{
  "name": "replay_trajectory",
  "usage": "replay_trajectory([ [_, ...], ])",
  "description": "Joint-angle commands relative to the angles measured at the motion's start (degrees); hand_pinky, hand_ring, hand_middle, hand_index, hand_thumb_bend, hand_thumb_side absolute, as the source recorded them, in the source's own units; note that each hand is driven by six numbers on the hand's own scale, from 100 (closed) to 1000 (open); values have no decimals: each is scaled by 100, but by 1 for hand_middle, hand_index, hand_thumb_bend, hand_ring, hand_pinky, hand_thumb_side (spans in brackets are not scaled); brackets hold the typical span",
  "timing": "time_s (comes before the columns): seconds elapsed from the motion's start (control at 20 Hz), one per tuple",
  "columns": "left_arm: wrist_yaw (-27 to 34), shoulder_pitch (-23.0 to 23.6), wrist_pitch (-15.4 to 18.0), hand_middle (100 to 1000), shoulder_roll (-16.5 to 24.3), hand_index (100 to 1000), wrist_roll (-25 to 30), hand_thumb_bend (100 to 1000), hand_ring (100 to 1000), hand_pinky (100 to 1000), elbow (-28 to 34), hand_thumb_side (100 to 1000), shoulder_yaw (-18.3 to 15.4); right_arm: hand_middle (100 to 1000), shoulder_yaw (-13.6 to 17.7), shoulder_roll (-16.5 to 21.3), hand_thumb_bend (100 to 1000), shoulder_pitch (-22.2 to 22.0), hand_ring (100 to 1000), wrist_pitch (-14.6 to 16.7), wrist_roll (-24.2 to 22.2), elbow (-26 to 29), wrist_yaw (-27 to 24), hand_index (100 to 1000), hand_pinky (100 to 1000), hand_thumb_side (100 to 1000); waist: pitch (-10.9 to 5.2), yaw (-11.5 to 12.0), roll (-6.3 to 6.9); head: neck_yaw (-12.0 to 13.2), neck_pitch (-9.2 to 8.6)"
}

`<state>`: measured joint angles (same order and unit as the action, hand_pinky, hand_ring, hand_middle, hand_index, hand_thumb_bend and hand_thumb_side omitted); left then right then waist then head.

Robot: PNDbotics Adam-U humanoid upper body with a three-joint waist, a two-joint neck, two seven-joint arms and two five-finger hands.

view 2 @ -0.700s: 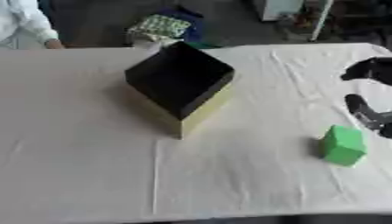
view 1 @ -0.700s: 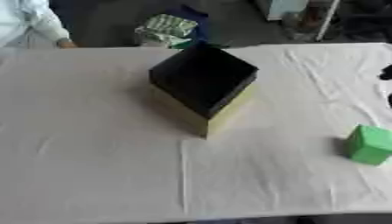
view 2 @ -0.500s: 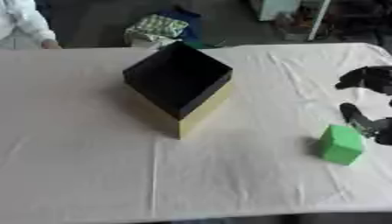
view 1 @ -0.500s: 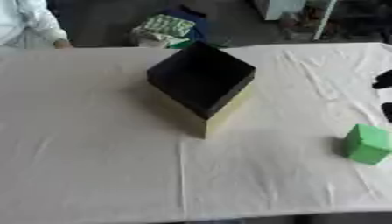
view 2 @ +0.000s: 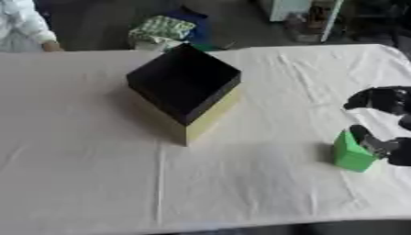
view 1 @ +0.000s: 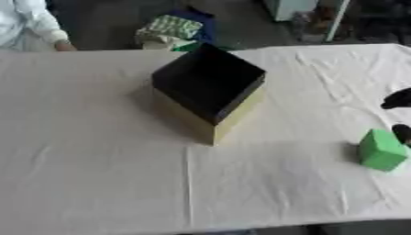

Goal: Pick up objects on the table and place them in the box.

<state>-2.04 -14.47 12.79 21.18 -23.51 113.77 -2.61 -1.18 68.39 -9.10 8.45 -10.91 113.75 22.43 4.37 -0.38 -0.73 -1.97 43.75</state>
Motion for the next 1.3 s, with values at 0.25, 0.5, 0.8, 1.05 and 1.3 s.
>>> replay_trajectory([
  [0.25, 58, -40, -18, 611, 139, 731, 61, 236, 706, 644, 82, 927, 13, 857, -23, 99, 215, 69, 886, -157, -313, 84, -207, 936, 910, 1000, -24, 11, 6, -39, 37],
  [0.5, 80, -41, -29, 611, 116, 731, 85, 234, 706, 643, 82, 929, 18, 857, -93, 62, 239, 103, 870, -372, -486, 84, -297, 947, 902, 902, -8, 26, 6, -58, 37],
  [0.8, 93, -50, -29, 610, 110, 731, 95, 231, 706, 643, 82, 930, 22, 870, -111, 30, 227, 134, 886, -539, -656, 84, -138, 956, 937, 706, -1, 36, 9, -58, 37],
  [1.05, 104, -46, -33, 610, 94, 730, 105, 229, 706, 643, 82, 931, 27, 871, -116, -29, 223, 116, 888, -666, -783, 84, -54, 976, 941, 617, 4, 36, 12, -62, 37],
  [1.3, 113, -44, -37, 608, 89, 730, 112, 227, 706, 643, 82, 930, 28, 886, -68, -55, 294, 120, 930, -916, -881, 84, 136, 988, 977, 714, 18, 33, 17, -60, 37],
])
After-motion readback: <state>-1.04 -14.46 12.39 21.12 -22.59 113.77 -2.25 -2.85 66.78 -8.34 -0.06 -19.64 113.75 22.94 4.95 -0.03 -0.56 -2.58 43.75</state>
